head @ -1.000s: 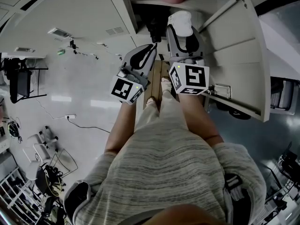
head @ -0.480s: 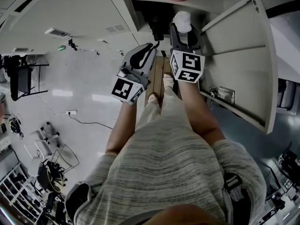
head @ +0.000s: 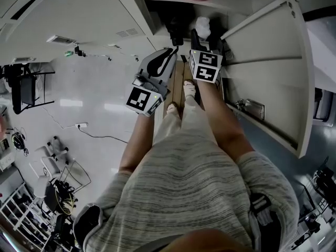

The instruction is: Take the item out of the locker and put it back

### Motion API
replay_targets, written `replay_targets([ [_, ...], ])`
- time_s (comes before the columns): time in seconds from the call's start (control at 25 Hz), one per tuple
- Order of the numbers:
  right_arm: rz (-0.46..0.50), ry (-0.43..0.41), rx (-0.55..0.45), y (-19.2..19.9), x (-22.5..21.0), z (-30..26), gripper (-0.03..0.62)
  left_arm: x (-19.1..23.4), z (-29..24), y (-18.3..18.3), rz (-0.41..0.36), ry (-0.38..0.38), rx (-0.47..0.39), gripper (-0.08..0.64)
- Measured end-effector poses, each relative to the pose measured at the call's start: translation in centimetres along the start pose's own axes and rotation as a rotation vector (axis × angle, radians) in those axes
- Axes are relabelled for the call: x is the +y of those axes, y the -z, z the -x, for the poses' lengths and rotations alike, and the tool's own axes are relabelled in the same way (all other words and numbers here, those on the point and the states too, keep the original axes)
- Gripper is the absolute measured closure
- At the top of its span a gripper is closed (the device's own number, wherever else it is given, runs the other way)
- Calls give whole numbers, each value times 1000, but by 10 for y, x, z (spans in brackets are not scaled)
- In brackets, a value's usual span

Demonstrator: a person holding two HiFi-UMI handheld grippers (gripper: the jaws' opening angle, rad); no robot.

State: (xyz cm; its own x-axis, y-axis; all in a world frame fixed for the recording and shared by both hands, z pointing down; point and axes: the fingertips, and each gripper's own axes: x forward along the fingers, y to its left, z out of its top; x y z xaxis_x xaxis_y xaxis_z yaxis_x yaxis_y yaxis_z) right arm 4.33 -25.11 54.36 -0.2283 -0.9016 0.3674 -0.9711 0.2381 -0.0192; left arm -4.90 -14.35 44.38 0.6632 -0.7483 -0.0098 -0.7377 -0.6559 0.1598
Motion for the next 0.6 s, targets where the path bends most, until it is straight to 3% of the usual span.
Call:
replay_targets([
  [0.32, 4, 18, -9, 8, -1, -15, 387, 1, -2, 5, -9, 4, 23, 523],
  [0.48, -10, -13, 18, 14, 3, -17, 383, 0, -7, -4, -24, 14, 12, 523],
  [0.6, -12, -46, 0, 11, 7, -14, 345, 0, -8, -8, -32, 18, 7, 523],
])
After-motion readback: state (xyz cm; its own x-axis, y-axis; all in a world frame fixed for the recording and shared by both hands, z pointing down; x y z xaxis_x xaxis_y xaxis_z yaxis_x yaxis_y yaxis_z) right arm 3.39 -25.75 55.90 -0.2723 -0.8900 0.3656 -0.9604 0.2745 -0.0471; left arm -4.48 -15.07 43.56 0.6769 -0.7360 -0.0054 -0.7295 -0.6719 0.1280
